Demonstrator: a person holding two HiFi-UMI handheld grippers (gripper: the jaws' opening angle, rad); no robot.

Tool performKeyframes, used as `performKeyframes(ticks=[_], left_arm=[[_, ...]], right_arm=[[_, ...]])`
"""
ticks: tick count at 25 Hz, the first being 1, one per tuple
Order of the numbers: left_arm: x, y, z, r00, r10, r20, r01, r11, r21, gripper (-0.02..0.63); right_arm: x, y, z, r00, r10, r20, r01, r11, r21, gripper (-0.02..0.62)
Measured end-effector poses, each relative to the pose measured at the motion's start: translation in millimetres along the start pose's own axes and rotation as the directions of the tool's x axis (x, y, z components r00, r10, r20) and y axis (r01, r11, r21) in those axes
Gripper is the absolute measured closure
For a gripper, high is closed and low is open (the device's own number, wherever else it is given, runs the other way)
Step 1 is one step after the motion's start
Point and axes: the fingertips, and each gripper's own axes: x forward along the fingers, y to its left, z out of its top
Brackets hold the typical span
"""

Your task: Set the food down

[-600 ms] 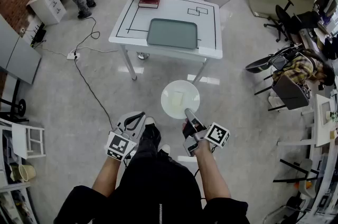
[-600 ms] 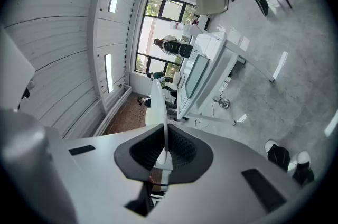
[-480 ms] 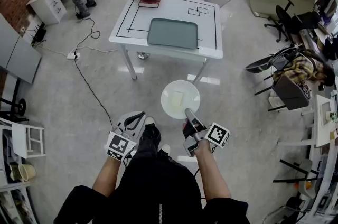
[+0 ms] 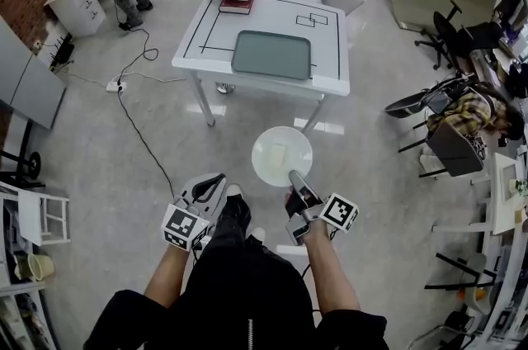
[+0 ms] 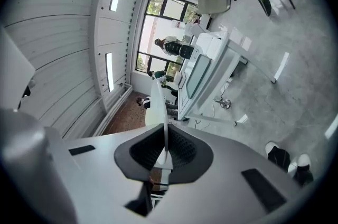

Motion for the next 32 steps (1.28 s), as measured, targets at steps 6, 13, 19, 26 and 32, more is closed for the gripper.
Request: performKeyframes(ticks=[6, 13, 19, 26, 32], left_arm=[[15.8, 5.6, 1.9, 1.000, -0.020, -0.013, 0.020, 1.000, -0.004, 0.600], [49.6, 28.2, 11.5, 0.999, -0.045, -0.015, 0.045, 0.999, 0.000, 0.600], [84.2, 64.9, 22.2, 0.998, -0.060, -0.007, 0.060, 0.998, 0.011, 0.600], [120.4, 111.1, 35.5, 0.995, -0.100, -0.007, 0.101, 0.995, 0.027, 0.600], [142.8, 155.9, 41.0, 0.993, -0.121, -0.012, 0.122, 0.991, 0.048, 0.600]], right_arm=[[16.0, 5.2, 4.7, 0.999, 0.037, -0.003, -0.037, 0.998, 0.052, 0.575], [42.2, -4.4, 28.6, 1.000, -0.013, -0.005, 0.013, 0.999, 0.048, 0.575], [84.9, 6.6, 56.3, 1.000, 0.024, 0.008, -0.024, 0.999, 0.047, 0.575], [134.8, 13.8, 85.1, 0.999, 0.014, 0.030, -0.015, 0.999, 0.049, 0.575], [179.6, 14.2, 99.9, 0.999, -0.016, 0.039, 0.014, 0.999, 0.044, 0.575]])
